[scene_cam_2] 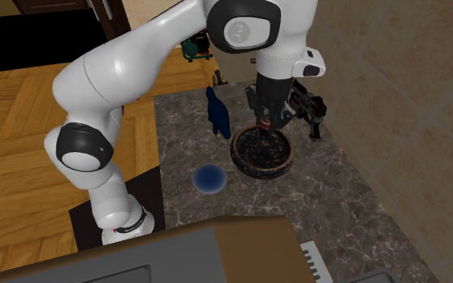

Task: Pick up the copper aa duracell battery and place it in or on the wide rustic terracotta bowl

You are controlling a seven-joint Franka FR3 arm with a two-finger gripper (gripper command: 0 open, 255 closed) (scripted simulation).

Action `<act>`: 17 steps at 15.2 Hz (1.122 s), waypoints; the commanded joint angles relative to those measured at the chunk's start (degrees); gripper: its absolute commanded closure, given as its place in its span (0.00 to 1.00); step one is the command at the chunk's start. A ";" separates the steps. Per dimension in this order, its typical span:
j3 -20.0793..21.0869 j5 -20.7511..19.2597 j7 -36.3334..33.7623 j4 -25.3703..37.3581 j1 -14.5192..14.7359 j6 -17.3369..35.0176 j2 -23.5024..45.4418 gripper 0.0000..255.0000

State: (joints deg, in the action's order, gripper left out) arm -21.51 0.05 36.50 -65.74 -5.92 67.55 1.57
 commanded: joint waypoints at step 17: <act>1.32 -2.54 -1.99 -17.76 1.14 11.16 -7.06 1.00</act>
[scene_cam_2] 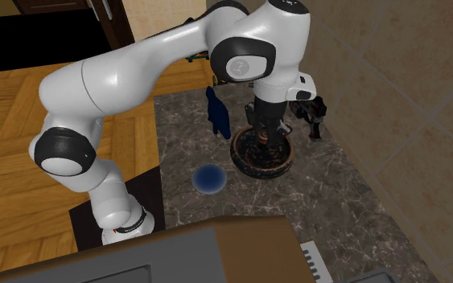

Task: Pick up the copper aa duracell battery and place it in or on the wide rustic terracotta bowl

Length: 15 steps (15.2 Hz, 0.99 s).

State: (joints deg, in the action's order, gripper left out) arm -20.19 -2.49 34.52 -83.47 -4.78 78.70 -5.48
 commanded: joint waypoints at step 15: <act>-1.07 2.04 1.60 14.80 -0.79 -9.33 5.81 0.00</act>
State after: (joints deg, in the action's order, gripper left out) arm -21.22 -0.52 36.06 -69.05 -5.53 69.56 0.12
